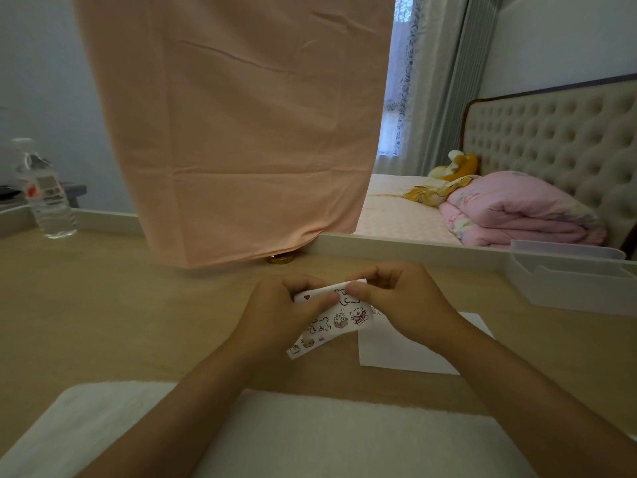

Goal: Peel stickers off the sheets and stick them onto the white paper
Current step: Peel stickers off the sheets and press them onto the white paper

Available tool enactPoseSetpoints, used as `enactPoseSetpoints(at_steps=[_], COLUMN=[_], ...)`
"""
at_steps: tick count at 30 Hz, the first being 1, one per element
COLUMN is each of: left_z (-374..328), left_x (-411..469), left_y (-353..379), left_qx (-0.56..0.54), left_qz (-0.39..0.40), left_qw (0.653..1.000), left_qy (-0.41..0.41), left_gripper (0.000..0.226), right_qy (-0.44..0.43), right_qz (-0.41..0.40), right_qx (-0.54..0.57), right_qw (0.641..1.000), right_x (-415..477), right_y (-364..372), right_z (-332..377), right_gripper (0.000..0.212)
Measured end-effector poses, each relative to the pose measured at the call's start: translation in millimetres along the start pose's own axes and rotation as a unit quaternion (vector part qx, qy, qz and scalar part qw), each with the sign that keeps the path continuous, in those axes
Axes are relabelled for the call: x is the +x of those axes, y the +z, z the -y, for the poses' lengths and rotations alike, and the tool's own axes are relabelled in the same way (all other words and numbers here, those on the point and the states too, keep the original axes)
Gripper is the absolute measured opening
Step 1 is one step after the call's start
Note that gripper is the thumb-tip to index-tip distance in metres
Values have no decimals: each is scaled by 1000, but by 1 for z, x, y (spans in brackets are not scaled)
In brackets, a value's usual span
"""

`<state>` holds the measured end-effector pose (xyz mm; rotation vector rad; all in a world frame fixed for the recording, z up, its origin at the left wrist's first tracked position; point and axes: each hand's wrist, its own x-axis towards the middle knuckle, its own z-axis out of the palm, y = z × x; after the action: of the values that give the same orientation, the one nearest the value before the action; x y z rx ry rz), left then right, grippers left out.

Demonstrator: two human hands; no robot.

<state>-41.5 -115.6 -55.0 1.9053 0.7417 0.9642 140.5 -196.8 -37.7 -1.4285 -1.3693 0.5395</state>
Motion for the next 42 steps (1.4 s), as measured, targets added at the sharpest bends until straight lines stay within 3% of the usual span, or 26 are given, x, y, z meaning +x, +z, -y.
enactPoseSetpoints(at_steps=[5, 12, 18, 24, 31, 35, 42], left_z=[0, -2, 1, -4, -6, -3, -2], left_x=[1, 1, 2, 3, 1, 0, 1], left_y=[-3, 3, 4, -9, -9, -10, -5], left_qx=[26, 63, 75, 29, 33, 37, 74], left_qz=[49, 42, 49, 68, 68, 103, 70], left_qw=[998, 997, 996, 995, 995, 992, 992], left_qy=[-13, -5, 7, -61, -57, -71, -73], left_gripper=[8, 17, 17, 33, 24, 20, 22], right_qy=[31, 39, 61, 89, 99, 105, 112], right_qz=[41, 75, 52, 37, 69, 34, 41], right_qx=[-13, -4, -19, -7, 0, 7, 12], right_qw=[999, 996, 997, 995, 993, 994, 993], right_x=[0, -1, -3, 0, -1, 0, 1], right_y=[0, 0, 6, -7, -14, -21, -10], right_z=[-2, -2, -2, -4, -5, -9, -9], right_gripper=[8, 9, 12, 10, 10, 11, 15])
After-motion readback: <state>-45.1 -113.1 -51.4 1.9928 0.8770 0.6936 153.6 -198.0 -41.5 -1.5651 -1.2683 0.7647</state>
